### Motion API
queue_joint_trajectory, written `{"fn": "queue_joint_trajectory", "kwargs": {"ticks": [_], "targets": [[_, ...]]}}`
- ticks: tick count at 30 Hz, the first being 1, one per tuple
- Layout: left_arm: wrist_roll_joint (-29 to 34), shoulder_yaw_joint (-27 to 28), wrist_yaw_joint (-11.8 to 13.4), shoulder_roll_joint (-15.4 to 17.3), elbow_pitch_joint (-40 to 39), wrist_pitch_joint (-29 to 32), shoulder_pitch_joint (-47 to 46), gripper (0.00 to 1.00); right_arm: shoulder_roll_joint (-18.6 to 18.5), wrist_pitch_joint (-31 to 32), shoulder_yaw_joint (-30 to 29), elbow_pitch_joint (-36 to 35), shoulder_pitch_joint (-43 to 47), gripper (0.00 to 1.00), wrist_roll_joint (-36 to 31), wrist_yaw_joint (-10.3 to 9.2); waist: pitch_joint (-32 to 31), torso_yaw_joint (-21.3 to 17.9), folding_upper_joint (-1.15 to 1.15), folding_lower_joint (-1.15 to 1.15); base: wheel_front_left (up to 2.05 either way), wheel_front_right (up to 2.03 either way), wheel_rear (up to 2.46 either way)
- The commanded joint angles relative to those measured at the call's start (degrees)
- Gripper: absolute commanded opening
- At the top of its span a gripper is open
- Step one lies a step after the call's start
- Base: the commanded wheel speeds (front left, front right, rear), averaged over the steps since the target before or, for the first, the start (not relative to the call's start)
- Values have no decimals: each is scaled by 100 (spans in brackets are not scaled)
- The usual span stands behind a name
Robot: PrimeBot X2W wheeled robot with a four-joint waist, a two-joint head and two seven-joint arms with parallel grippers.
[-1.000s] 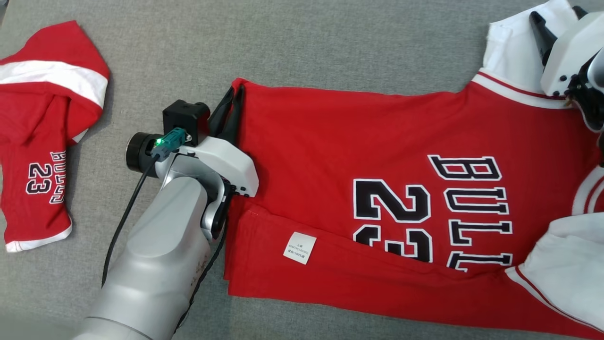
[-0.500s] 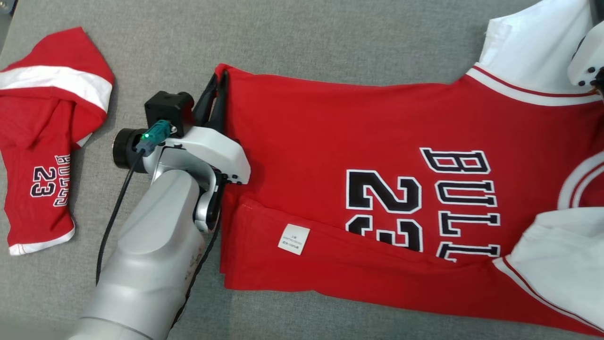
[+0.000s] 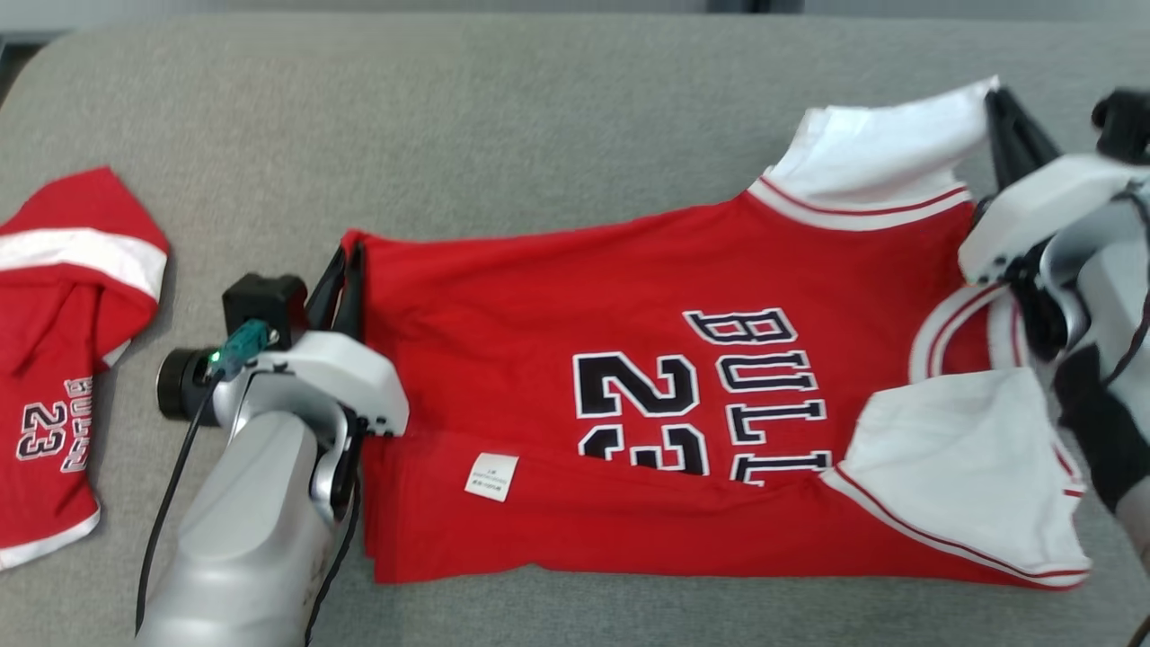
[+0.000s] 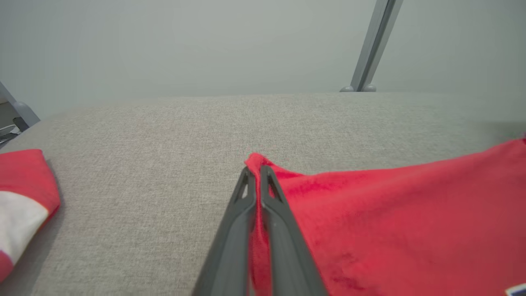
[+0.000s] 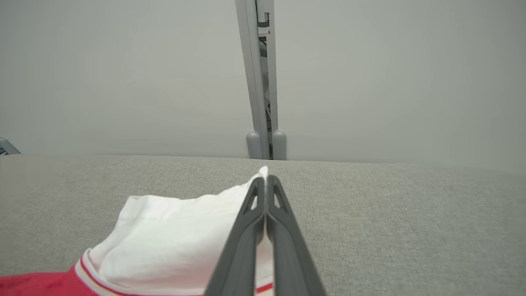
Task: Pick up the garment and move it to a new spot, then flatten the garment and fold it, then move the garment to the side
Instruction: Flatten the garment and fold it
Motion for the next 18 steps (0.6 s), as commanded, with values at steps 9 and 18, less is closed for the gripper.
{"fn": "queue_joint_trajectory", "kwargs": {"ticks": [9, 18], "targets": [[257, 270, -163, 218, 2, -26, 830, 0, -48, -53, 38, -1136, 1512, 0, 553, -2, -936, -577, 0, 0, 0, 0, 0], [293, 579, -243, 225, 37, -26, 1751, 0, 151, -56, -51, -1493, 2802, 0, 847, -2, -1440, -830, 0, 0, 0, 0, 0]]}}
